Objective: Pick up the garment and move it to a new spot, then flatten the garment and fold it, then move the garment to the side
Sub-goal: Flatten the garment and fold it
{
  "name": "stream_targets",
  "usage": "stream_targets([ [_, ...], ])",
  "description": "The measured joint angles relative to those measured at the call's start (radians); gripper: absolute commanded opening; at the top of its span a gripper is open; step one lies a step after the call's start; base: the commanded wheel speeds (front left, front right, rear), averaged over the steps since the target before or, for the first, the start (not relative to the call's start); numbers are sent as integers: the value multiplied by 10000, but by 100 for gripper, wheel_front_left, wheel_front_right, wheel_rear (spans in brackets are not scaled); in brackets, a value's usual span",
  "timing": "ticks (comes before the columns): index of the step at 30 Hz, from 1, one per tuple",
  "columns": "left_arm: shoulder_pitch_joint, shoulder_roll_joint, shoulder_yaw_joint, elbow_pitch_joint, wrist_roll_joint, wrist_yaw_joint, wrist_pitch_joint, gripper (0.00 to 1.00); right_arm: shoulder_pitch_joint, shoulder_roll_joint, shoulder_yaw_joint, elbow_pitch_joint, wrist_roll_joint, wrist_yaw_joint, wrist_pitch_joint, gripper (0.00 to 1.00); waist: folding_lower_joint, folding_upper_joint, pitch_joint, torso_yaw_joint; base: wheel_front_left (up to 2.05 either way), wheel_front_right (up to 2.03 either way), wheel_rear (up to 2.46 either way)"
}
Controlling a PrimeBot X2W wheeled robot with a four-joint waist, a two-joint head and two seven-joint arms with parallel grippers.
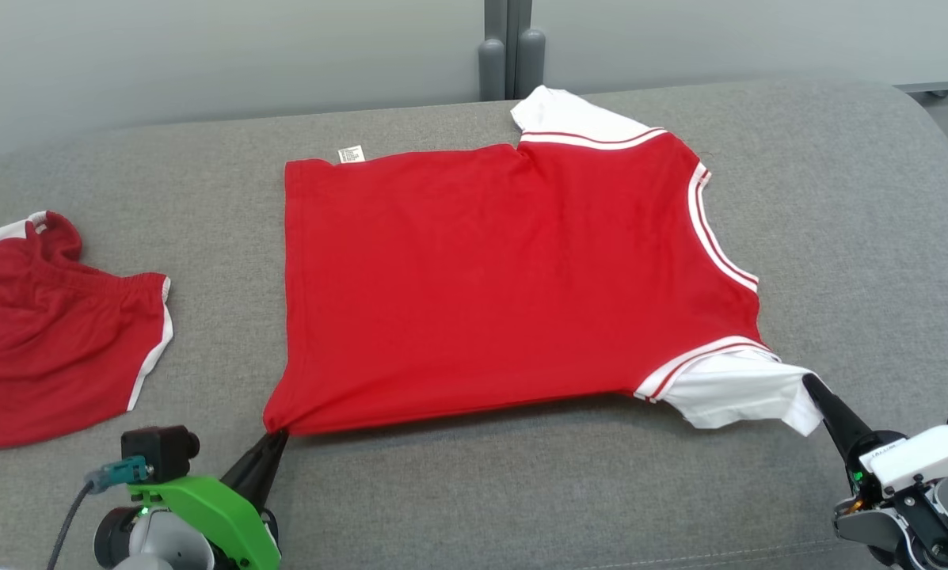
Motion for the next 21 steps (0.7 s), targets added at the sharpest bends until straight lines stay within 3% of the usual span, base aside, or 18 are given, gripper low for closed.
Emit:
stream_targets([
  [9,704,165,-201,-405,357,295,-186,0,871,-232,192,-198,-107,0,104,0,0,0,-133,119,0,0,0],
  [21,840,167,-127,-809,357,556,-314,0,904,-174,142,-506,-334,0,-96,0,0,0,129,168,0,0,0],
])
